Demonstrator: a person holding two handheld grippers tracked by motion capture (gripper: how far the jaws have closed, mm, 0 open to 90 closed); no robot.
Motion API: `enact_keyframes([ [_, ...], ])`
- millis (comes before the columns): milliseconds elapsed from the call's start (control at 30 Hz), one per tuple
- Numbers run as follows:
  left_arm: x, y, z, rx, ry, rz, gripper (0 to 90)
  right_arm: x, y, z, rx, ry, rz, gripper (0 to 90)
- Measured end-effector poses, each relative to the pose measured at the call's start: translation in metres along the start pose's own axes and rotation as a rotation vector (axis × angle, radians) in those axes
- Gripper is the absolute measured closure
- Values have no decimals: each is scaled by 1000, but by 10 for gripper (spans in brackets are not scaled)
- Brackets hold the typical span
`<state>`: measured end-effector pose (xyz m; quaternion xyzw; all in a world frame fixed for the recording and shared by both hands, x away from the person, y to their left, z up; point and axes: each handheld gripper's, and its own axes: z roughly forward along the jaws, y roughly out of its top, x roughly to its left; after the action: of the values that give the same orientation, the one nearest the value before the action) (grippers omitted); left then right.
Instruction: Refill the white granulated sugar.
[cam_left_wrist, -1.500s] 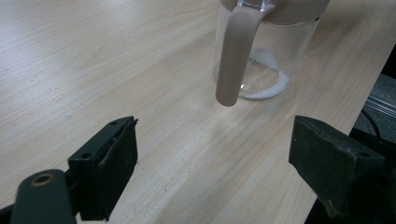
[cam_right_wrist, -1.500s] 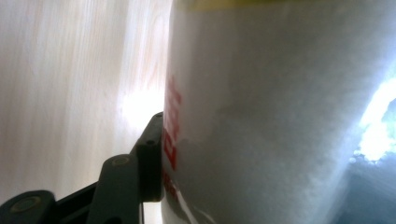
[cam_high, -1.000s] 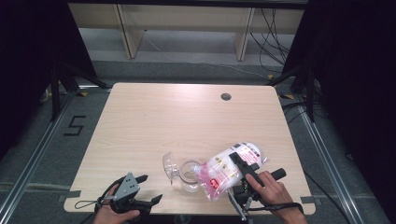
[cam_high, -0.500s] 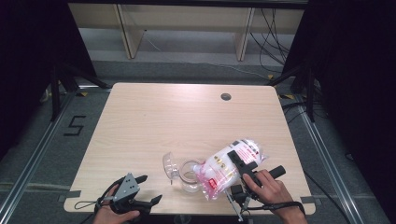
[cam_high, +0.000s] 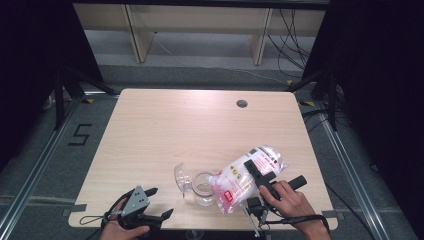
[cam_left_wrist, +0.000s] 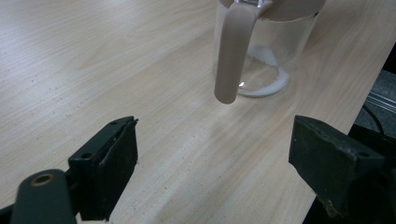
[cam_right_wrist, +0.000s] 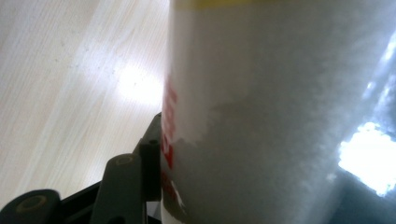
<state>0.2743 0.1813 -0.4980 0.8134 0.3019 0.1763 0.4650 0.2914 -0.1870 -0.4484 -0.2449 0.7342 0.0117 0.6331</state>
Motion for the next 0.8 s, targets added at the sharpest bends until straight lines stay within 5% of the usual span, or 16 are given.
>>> enact_keyframes([
  [200, 1, 0, -1, 0, -4, -2, 153, -2, 0, 0, -1, -1, -5, 501],
  [267, -1, 0, 0, 0, -4, -30, 153, -2, 0, 0, -4, -7, -11, 501],
  [433, 1, 0, 0, -6, -3, 3, 153, -4, 0, -1, -7, -3, -8, 504],
  [600, -1, 0, -1, -3, 1, -32, 153, -2, 0, -1, -10, 0, -5, 507],
  [800, -1, 0, -1, 3, -4, -25, 153, 0, 1, 0, -10, 13, -13, 510],
])
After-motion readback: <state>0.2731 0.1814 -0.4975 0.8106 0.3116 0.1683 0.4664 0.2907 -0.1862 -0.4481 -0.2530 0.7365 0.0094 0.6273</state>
